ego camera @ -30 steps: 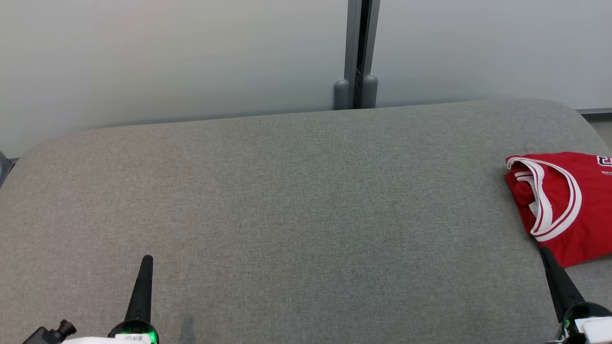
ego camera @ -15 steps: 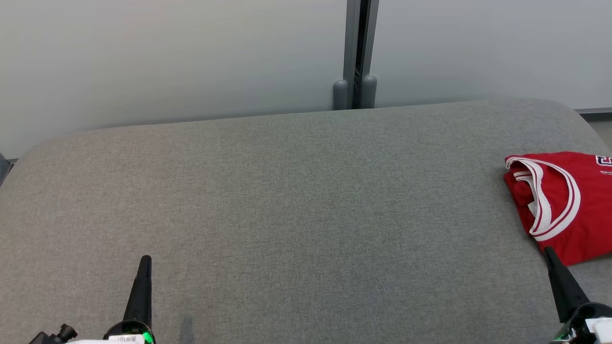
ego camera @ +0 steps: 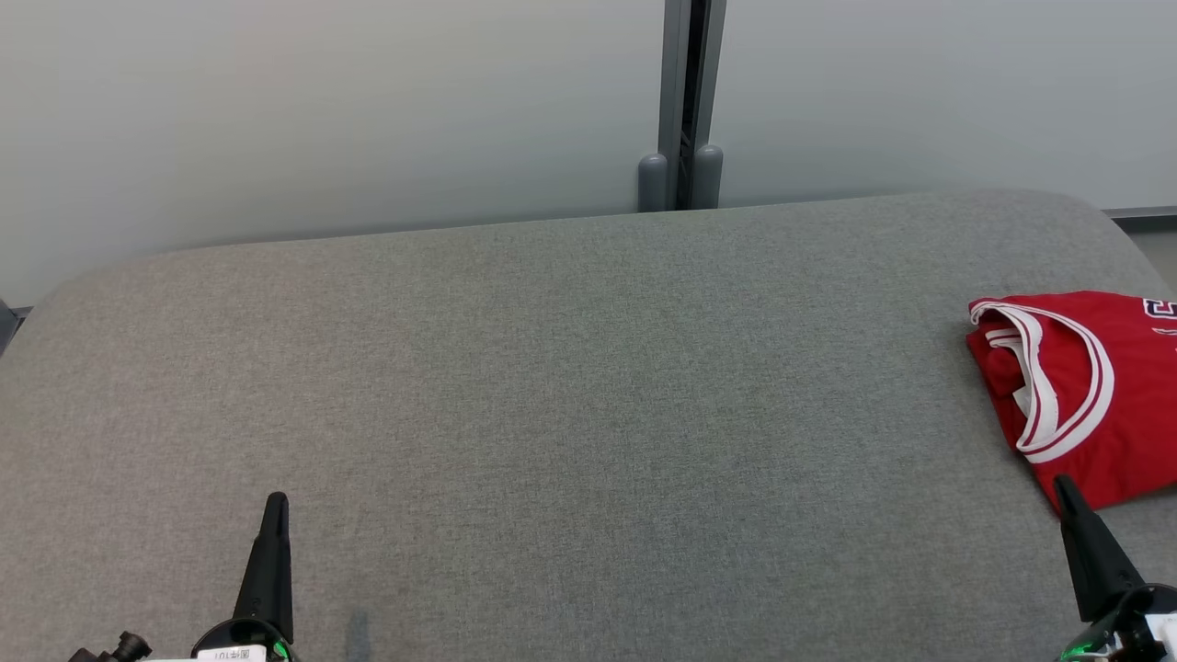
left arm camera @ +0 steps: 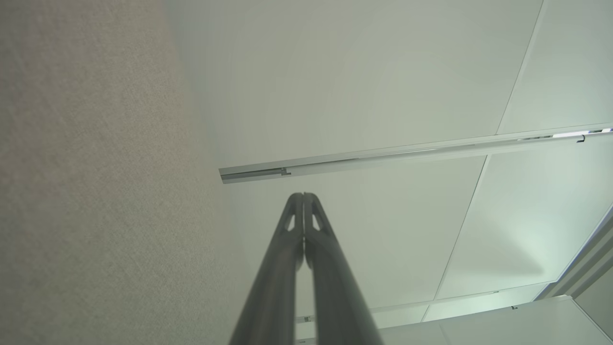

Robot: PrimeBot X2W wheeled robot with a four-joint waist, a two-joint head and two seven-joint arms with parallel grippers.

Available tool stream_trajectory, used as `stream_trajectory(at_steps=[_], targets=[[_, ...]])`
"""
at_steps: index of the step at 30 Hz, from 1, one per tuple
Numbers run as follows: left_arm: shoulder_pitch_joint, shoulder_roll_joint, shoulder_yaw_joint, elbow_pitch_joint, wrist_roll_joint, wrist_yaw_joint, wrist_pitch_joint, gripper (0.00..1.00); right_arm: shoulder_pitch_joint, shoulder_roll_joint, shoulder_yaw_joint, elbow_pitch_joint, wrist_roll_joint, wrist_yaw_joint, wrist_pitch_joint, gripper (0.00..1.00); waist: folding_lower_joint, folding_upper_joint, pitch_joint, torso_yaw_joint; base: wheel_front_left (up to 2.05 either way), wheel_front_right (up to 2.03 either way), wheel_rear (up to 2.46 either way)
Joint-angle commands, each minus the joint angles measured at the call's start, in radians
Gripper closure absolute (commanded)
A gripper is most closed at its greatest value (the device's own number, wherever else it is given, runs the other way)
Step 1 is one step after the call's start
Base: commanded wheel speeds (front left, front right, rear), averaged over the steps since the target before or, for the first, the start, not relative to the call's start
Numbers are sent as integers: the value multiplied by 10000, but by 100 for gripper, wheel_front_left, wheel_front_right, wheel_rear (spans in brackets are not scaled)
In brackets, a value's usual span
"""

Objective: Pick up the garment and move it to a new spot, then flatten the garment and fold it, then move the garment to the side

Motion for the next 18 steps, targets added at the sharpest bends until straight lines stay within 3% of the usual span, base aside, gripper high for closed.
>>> stream_trajectory(at_steps=[1,18], targets=[[45,-1,60,-42,-162,-85,32,100,-46,-36,-41,42,228,0,99,100,0,0,-1,-2,0,0,0],[39,-29,91,-41,-245,-105,73,100,-62,20,-113,58,247,0,174,100,0,0,-1,-6,0,0,0]])
